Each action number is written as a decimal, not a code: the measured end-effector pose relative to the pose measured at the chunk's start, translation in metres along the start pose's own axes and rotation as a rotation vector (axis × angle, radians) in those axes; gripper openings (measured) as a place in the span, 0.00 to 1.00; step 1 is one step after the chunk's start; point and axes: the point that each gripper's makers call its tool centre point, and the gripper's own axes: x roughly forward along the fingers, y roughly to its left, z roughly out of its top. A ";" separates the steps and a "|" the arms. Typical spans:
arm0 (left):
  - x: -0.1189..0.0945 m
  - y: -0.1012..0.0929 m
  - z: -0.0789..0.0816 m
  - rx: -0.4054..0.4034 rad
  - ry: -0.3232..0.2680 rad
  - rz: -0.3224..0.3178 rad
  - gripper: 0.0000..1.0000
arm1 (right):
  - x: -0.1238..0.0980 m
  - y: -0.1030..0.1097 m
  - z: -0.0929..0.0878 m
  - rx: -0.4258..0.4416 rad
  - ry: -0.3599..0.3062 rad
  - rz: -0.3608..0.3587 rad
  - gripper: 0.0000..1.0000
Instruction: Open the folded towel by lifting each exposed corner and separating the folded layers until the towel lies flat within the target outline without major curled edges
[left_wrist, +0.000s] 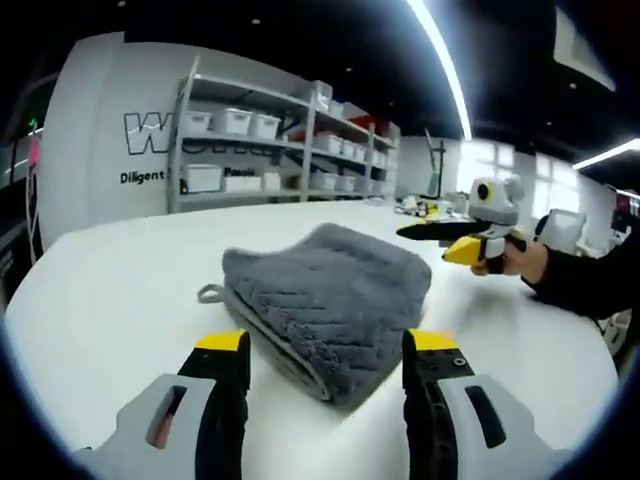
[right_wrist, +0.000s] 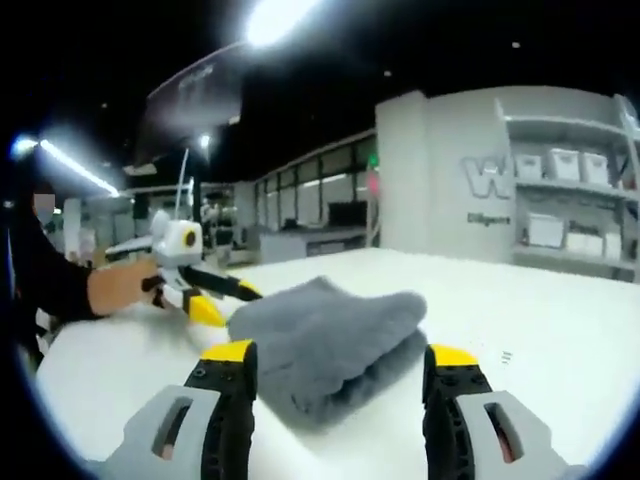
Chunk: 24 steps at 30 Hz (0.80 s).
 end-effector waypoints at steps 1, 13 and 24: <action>0.000 0.000 0.000 -0.003 0.000 -0.001 0.52 | 0.000 0.001 0.000 0.007 0.000 0.005 0.62; 0.002 0.002 -0.004 -0.091 0.022 -0.029 0.37 | 0.007 0.021 -0.021 0.109 0.060 0.038 0.54; 0.005 0.000 -0.015 -0.094 0.078 -0.042 0.35 | 0.009 0.034 -0.033 0.091 0.092 0.048 0.42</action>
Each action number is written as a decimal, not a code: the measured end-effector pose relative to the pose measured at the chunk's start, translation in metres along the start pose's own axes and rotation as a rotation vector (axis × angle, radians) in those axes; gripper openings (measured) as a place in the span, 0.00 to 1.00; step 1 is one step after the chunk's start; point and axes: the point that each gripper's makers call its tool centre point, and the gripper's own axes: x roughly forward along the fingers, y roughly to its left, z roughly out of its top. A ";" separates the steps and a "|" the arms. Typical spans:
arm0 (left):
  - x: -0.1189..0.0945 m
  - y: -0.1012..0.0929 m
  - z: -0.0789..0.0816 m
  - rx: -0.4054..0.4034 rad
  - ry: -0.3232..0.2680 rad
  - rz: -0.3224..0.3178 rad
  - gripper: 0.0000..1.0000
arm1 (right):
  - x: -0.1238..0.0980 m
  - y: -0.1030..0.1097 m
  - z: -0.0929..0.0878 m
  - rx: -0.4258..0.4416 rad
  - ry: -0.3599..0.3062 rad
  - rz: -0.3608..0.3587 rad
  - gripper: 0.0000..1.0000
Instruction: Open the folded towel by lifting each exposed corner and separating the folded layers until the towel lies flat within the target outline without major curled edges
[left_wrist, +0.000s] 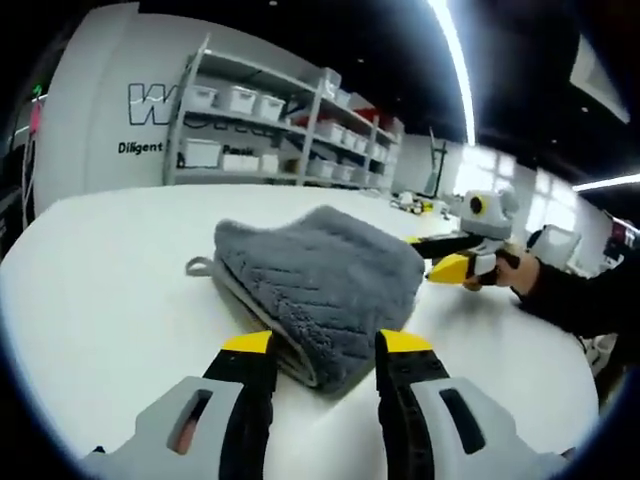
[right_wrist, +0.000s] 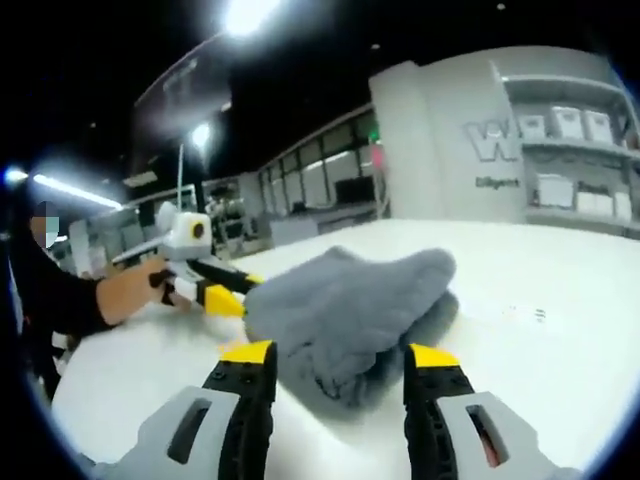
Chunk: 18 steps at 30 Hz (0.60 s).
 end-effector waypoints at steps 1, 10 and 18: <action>0.001 0.001 -0.002 0.006 0.009 0.006 0.35 | 0.001 0.002 -0.002 -0.006 0.006 0.003 0.38; 0.000 -0.005 -0.008 0.035 0.029 -0.013 0.25 | -0.001 0.012 -0.011 0.006 0.052 0.030 0.19; -0.001 -0.009 -0.008 0.027 0.032 -0.038 0.15 | -0.004 0.018 -0.014 0.001 0.050 0.043 0.11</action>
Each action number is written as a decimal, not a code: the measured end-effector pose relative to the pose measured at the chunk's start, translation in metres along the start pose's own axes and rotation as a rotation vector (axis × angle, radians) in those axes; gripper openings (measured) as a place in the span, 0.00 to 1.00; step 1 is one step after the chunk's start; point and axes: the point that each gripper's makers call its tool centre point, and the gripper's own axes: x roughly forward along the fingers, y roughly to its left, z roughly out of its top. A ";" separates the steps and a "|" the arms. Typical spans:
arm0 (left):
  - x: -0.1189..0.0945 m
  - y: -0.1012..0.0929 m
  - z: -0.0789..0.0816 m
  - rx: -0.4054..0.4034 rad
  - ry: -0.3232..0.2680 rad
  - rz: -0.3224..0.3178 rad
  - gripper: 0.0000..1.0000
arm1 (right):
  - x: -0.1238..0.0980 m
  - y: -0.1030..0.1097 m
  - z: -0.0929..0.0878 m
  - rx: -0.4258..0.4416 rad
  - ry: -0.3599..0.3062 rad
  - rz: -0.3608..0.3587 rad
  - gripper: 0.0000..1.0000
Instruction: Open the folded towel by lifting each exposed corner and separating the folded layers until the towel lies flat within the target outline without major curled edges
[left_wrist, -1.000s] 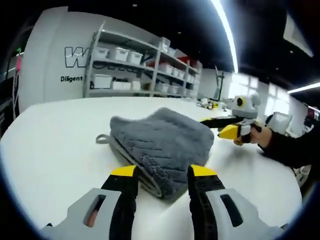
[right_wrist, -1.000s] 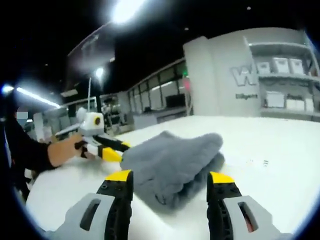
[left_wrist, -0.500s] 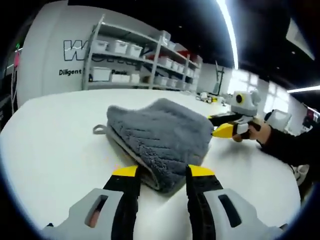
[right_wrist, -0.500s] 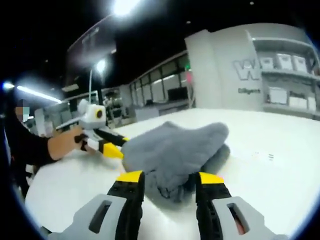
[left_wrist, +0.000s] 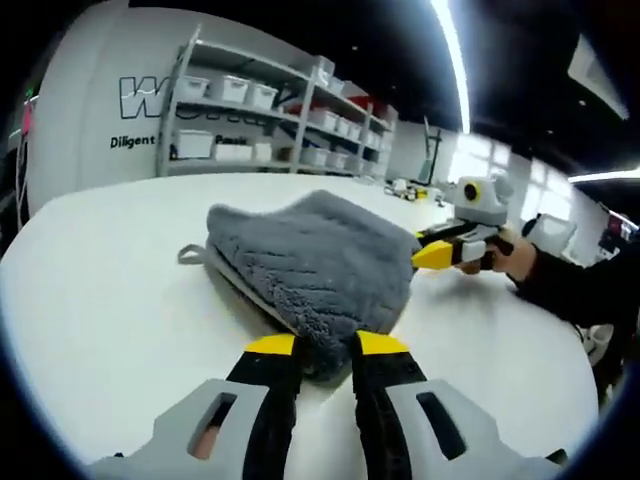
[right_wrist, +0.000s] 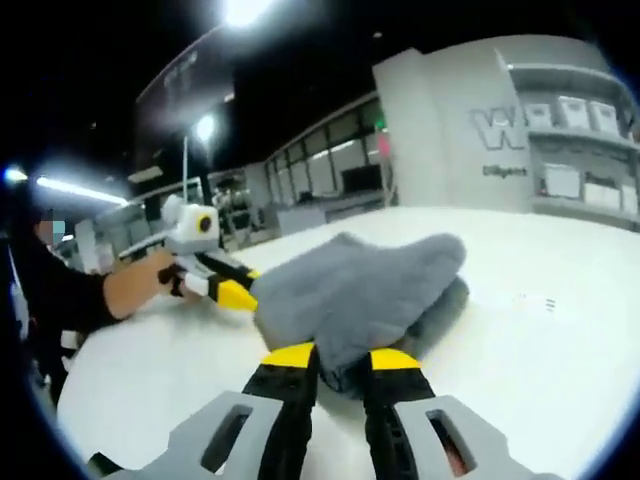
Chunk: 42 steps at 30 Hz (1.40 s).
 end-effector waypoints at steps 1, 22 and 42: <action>0.000 0.000 0.000 -0.001 0.002 -0.001 0.14 | 0.000 0.001 -0.001 -0.002 0.007 0.003 0.10; -0.011 -0.032 -0.006 0.075 0.077 -0.020 0.06 | -0.007 0.000 -0.008 0.011 0.049 -0.032 0.07; -0.028 -0.042 -0.011 0.118 0.090 -0.023 0.05 | -0.020 0.014 -0.008 -0.111 0.072 -0.022 0.07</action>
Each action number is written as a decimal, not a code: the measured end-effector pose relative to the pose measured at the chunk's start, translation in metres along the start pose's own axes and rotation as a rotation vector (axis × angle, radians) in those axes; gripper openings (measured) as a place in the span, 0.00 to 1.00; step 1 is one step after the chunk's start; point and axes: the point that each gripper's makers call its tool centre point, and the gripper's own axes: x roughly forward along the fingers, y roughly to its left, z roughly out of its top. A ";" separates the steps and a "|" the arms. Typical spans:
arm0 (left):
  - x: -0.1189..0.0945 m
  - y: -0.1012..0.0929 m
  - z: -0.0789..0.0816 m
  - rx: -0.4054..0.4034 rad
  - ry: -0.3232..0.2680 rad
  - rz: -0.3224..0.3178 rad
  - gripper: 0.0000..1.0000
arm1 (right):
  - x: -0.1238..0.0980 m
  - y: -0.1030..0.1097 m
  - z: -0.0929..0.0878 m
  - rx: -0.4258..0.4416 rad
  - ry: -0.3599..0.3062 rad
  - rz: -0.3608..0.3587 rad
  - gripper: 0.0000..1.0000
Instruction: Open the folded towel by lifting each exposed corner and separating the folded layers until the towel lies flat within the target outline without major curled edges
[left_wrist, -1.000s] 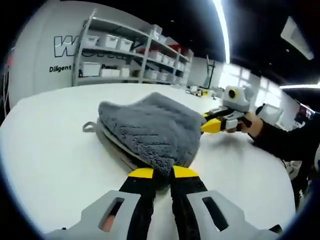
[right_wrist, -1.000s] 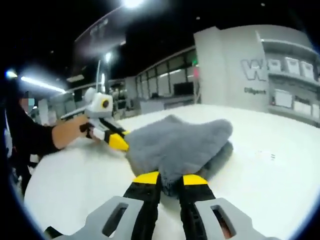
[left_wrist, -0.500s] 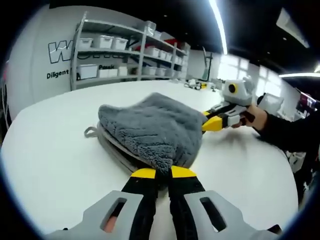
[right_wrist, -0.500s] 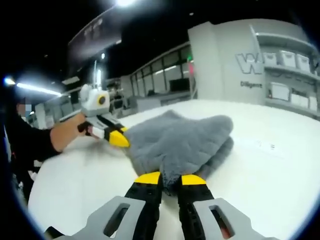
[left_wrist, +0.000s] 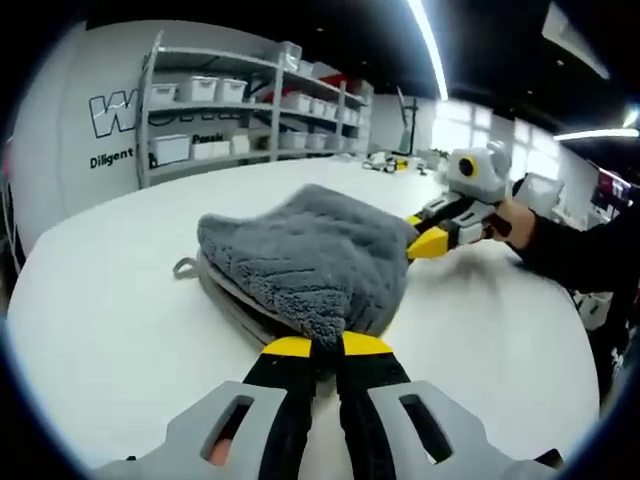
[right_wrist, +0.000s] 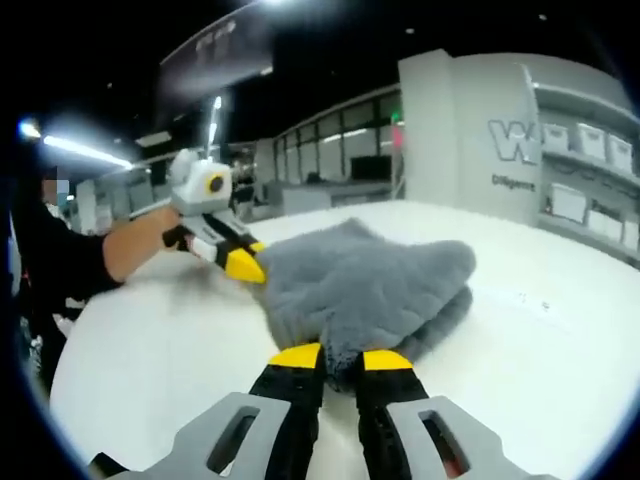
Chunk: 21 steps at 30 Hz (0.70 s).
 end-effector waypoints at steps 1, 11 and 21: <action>0.000 -0.002 0.000 0.003 0.001 -0.004 0.05 | -0.001 0.000 0.000 0.000 0.001 0.000 0.07; -0.007 -0.026 -0.001 0.038 0.010 -0.009 0.05 | -0.014 0.010 -0.003 0.030 0.026 0.036 0.07; -0.012 -0.040 -0.009 0.068 0.006 -0.030 0.05 | -0.020 0.016 -0.009 0.050 0.033 0.053 0.06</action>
